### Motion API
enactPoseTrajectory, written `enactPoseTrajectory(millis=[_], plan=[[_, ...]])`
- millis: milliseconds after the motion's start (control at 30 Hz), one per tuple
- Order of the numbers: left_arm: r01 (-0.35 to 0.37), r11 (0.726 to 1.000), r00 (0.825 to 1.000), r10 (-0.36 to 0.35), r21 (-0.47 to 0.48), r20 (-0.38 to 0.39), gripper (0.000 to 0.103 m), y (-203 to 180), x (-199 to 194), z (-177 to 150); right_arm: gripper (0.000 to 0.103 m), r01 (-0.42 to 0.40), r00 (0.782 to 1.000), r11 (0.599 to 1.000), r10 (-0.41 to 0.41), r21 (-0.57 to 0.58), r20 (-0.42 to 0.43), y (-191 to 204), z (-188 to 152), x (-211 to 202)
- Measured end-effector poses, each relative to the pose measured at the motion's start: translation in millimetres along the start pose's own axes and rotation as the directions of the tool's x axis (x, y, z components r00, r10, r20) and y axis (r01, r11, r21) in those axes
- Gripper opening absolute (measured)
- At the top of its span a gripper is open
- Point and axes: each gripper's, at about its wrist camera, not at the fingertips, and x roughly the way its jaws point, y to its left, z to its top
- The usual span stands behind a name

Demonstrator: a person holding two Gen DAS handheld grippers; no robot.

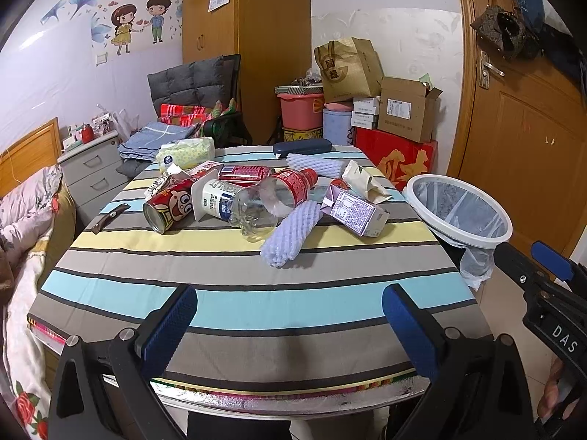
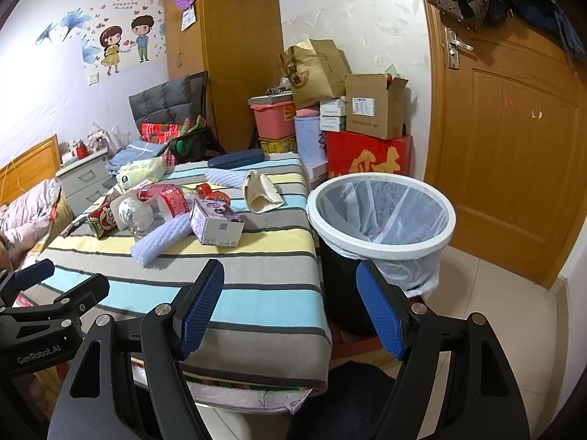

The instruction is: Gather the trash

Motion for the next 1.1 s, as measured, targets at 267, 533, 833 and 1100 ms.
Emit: enactPoseTrajectory(millis=[267,533,833,1100], plan=[[-0.002,1.000,1.000,0.002,-0.004,0.002,0.102,-0.2,0.3,0.2,0.076,0.002,1.000,1.000,-0.002,-0.007,0.004,0.6,-0.2,-0.3],[-0.002,1.000,1.000,0.002,-0.004,0.000,0.102,1.2,0.1,-0.1,0.076,0.004,1.000,1.000,-0.004,-0.012,0.006,2.9,-0.8,-1.9],[-0.003,1.000,1.000,0.003,-0.003,0.002,0.102,2.1,-1.1,0.2,0.076,0.006,1.000,1.000,-0.006,-0.013,0.007,3.2,0.3,-2.2],[-0.002,1.000,1.000,0.002,-0.004,0.002,0.103,2.2,-1.0,0.4,0.076,0.007,1.000,1.000,-0.006,-0.013,0.005,3.4,0.4,-1.9]])
